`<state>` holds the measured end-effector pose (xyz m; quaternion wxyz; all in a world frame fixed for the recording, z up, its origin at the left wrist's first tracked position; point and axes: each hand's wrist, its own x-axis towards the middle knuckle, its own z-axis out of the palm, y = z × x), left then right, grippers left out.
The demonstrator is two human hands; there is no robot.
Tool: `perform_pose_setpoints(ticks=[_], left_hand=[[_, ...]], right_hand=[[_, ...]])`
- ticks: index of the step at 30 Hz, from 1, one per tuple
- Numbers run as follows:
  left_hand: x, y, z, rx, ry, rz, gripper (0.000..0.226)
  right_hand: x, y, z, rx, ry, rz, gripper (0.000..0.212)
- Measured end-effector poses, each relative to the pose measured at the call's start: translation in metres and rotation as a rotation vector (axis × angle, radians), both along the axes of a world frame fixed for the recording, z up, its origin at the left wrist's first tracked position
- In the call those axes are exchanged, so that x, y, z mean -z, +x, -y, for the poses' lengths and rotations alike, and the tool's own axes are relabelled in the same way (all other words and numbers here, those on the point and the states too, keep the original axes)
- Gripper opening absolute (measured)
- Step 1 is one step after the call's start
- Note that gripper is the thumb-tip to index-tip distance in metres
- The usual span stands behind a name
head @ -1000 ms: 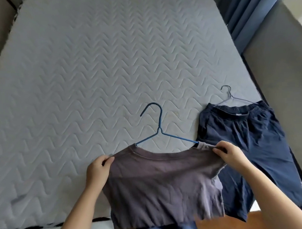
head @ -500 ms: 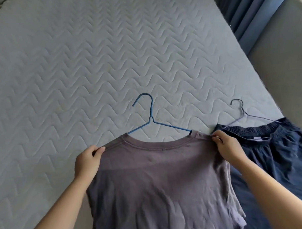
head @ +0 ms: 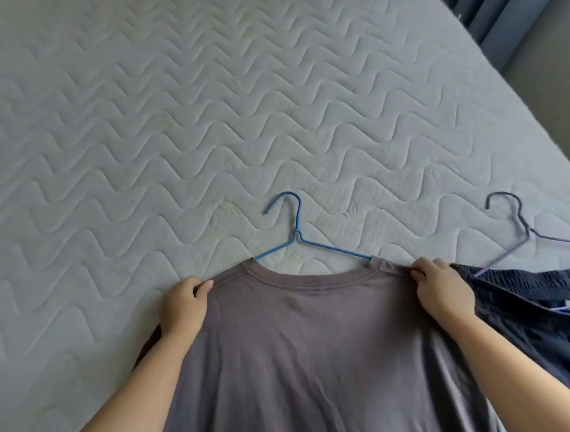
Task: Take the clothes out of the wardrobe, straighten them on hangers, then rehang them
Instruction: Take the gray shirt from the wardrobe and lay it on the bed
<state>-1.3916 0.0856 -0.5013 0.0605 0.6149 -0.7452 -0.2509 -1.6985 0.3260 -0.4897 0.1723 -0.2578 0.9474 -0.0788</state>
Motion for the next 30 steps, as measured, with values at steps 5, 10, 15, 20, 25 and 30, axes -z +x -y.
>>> perform_pose_setpoints(ticks=[5, 10, 15, 20, 25, 30], left_hand=[[0.017, 0.007, -0.01, 0.137, -0.281, 0.004, 0.025], [0.017, 0.008, -0.016, 0.176, -0.351, 0.08, 0.037], [0.0, 0.006, -0.032, 0.097, -0.175, 0.275, 0.034], [-0.046, 0.024, -0.056, 0.046, -0.088, 0.179, 0.036], [-0.1, 0.075, -0.12, -0.089, 0.094, -0.005, 0.023], [-0.154, 0.14, -0.214, -0.166, 0.28, 0.035, 0.018]], right_hand=[[0.025, 0.016, -0.008, -0.114, -0.125, -0.317, 0.029], [0.024, 0.019, -0.006, -0.074, -0.12, -0.323, 0.033], [0.001, 0.028, -0.004, 0.025, -0.05, -0.196, 0.022], [-0.041, 0.061, -0.027, 0.025, -0.034, -0.027, 0.037], [-0.079, 0.103, -0.098, -0.005, 0.027, 0.181, 0.038], [-0.119, 0.151, -0.192, 0.255, 0.024, 0.385, 0.034]])
